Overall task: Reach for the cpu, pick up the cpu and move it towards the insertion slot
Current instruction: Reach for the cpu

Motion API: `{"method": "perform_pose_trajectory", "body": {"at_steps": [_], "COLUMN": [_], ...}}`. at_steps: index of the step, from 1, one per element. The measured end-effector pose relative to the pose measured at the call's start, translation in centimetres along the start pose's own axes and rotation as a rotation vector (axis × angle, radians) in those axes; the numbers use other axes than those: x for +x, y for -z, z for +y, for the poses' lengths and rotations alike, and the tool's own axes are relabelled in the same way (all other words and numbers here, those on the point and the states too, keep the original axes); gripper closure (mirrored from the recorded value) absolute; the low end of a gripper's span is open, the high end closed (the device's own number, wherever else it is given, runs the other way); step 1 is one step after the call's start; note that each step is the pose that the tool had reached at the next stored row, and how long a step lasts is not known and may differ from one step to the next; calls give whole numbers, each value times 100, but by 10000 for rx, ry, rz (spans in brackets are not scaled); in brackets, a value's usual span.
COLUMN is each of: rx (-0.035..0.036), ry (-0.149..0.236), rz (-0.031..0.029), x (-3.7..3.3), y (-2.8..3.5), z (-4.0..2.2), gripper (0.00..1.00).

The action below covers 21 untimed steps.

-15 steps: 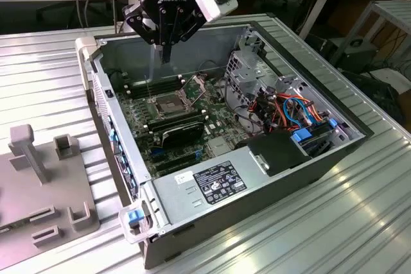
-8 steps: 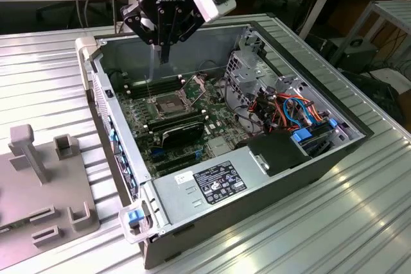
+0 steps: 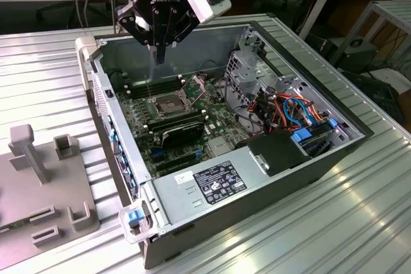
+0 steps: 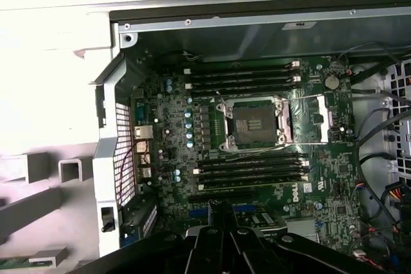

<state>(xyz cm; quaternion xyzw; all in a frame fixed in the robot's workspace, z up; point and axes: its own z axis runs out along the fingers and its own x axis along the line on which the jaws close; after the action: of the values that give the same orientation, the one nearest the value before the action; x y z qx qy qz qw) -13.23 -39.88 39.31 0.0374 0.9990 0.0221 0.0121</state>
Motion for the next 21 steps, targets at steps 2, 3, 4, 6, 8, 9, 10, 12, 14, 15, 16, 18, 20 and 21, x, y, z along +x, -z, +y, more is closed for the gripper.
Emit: {"method": "perform_pose_trajectory", "body": {"at_steps": [2, 3, 4, 6, 8, 9, 10, 12, 14, 15, 16, 18, 20, 21], "rx": [0, -2, -1, -1, -1, -1, -1, -1, -1, -1, -1, -2, -3, -3], "ry": [0, 0, -1, 1, -1, -1, -1, 0, -1, -1, 0, -3, -2, -2], "rz": [2, 4, 8, 13, 16, 17, 18, 21, 25, 27, 31, 43, 49, 53], "x": [7, 17, 24, 38, 44, 47, 50, 55, 61, 62, 64, 74, 79, 82], "y": [0, -1, 0, 0, -1, -1, -1, -1, -2, -2, -2, -2, -3, -3], "z": [-1, -2, -2, -3, -3, -4, -4, -4, -5, -5, -5, -6, -6, -6], "gripper": [89, 89, 89, 89, 89, 89, 89, 89, 89, 89, 89, 89, 89, 89]}}
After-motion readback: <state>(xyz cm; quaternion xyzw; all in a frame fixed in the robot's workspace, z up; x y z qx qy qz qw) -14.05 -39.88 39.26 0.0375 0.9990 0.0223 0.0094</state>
